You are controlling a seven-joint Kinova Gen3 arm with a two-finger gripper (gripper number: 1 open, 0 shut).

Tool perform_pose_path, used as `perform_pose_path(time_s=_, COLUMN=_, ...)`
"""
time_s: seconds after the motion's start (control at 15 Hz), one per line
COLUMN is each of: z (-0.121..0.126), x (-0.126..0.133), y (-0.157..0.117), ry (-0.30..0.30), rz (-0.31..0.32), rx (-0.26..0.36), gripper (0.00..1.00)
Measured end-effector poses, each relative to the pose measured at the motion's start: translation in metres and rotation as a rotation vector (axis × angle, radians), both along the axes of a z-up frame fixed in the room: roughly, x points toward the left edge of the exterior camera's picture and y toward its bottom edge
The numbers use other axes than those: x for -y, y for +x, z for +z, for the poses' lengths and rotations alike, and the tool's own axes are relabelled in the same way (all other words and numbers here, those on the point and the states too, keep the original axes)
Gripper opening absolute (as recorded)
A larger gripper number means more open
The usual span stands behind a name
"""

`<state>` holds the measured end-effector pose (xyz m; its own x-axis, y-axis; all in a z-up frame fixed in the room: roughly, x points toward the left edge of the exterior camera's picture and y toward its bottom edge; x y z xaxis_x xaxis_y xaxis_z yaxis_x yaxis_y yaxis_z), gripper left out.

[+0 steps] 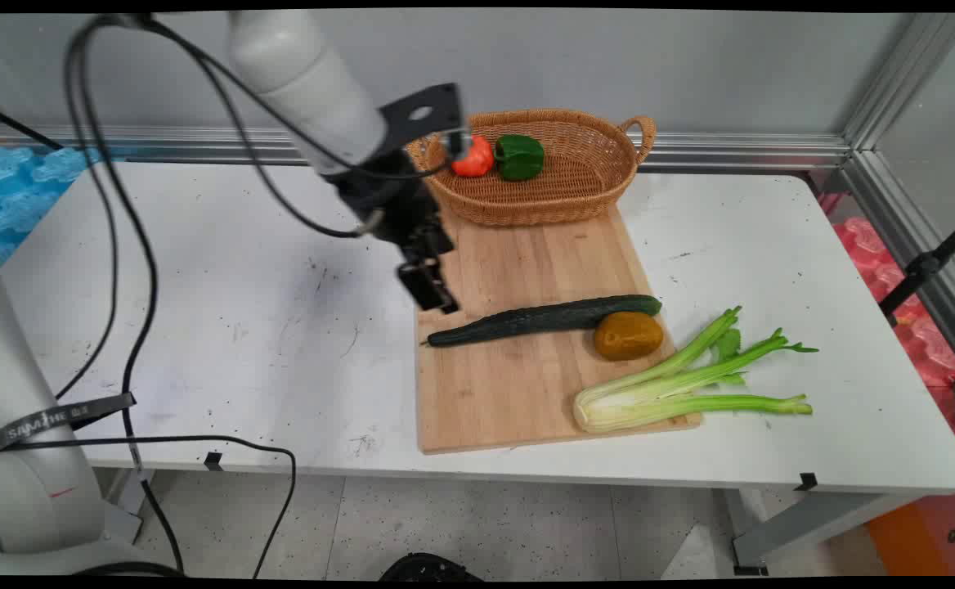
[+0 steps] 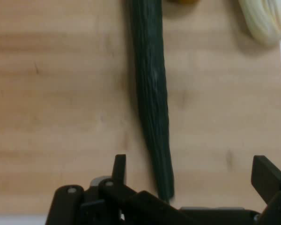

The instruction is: Pick up the cucumber from the cutting board

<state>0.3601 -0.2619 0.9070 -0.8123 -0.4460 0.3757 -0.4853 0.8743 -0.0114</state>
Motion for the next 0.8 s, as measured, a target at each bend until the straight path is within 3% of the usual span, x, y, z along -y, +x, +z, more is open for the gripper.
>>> perform_pose_path(time_s=0.27, z=-0.021, x=0.021, y=-0.028, ry=-0.043, rz=0.005, rx=-0.052, gripper=1.00)
perform_pose_path(time_s=0.8, z=-0.081, x=0.039, y=-0.052, ry=-0.087, rz=-0.007, rx=-0.086, gripper=1.00)
